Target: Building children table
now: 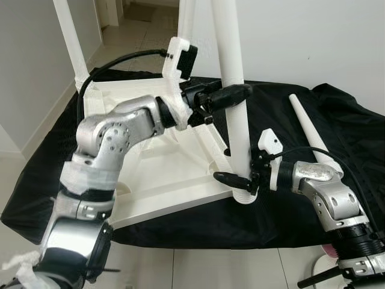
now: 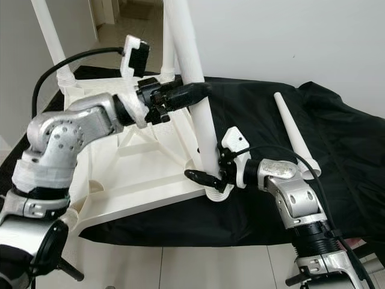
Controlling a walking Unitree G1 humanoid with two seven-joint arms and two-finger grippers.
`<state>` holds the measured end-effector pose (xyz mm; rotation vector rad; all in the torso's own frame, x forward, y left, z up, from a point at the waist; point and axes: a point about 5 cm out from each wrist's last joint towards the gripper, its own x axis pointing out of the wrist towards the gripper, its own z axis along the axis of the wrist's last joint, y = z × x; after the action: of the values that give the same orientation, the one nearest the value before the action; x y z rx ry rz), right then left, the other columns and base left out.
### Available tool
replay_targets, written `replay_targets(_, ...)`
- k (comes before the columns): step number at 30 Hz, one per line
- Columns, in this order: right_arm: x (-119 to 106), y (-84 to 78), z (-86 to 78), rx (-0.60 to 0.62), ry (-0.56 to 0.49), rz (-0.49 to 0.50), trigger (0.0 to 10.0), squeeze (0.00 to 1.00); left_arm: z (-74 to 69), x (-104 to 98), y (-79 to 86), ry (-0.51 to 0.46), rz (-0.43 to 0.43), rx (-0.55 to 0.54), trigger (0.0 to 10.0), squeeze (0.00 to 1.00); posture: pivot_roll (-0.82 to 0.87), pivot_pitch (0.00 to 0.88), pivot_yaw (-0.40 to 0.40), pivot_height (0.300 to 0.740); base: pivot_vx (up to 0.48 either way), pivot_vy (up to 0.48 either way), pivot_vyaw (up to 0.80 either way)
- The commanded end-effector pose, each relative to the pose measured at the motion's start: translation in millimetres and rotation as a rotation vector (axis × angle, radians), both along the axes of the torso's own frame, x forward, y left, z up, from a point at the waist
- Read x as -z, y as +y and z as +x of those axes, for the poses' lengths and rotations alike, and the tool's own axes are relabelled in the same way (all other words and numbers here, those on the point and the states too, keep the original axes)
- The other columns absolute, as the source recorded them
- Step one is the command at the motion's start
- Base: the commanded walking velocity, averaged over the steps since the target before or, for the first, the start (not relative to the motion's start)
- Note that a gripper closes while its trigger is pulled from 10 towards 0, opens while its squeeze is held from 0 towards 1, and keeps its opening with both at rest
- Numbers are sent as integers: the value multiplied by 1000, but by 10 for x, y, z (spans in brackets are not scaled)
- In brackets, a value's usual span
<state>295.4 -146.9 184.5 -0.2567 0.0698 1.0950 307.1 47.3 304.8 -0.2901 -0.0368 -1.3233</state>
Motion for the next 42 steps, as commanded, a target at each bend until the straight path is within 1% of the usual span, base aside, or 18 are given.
replay_targets(1,-45,9,2,23,-16,34,10000,0,18,-48,-51,30,3,15,10000,0,-1,0,-56,740,0,0,0)
replay_targets(3,-45,9,2,23,-16,34,10000,0,18,-48,-51,30,3,15,10000,0,-1,0,-56,740,0,0,0)
replay_targets(5,-65,69,39,86,-51,70,10000,0,139,-71,-40,40,13,-97,10000,0,-1,0,-56,740,0,0,0)
replay_targets(6,-65,69,39,86,-51,70,10000,0,139,-71,-40,40,13,-97,10000,0,-1,0,-56,740,0,0,0)
replay_targets(8,-75,133,90,170,-71,111,10000,0,221,-92,-27,51,5,-187,10000,0,0,0,-59,740,0,0,0)
replay_targets(10,-78,203,160,274,-94,148,10000,0,263,-105,-32,29,24,-267,10000,0,5,0,-61,740,0,0,0)
replay_targets(15,-72,265,196,344,-108,169,10000,0,305,-131,-41,30,26,-326,10000,0,9,0,-60,740,0,0,0)
replay_targets(16,-67,274,242,449,-128,186,10000,0,350,-165,-49,10,40,-404,10000,0,13,0,-60,740,0,0,0)
replay_targets(17,-67,274,242,449,-128,186,10000,0,350,-165,-49,10,40,-404,10000,0,13,0,-60,740,0,0,0)
replay_targets(18,-61,271,261,506,-129,203,10000,0,380,-166,-52,-10,68,-459,10000,0,15,0,-59,740,0,0,0)
replay_targets(20,-42,268,286,588,-138,216,10000,0,405,-166,-71,-32,90,-509,10000,0,13,0,-58,740,0,0,0)
replay_targets(22,-38,270,286,602,-141,218,10000,0,404,-167,-77,-35,91,-513,10000,0,11,0,-56,740,0,0,0)
replay_targets(24,-11,273,301,653,-151,205,10000,0,408,-171,-90,-41,96,-527,10000,0,13,0,-54,740,0,0,0)
replay_targets(27,95,311,342,768,-169,152,10000,0,403,-198,-141,-49,95,-545,10000,0,13,0,-48,740,0,0,0)
replay_targets(28,95,311,342,768,-169,152,10000,0,403,-198,-141,-49,95,-545,10000,0,13,0,-48,740,0,0,0)
replay_targets(32,87,359,420,863,-165,200,10000,0,399,-222,-207,-54,86,-551,10000,0,2,0,-32,740,0,0,0)
replay_targets(40,79,383,482,908,-205,179,10000,0,384,-238,-279,-70,87,-546,10000,0,-1,0,-30,740,0,0,0)
replay_targets(42,48,406,530,934,-262,138,10000,0,364,-244,-331,-78,88,-533,10000,0,5,0,-36,740,0,0,0)
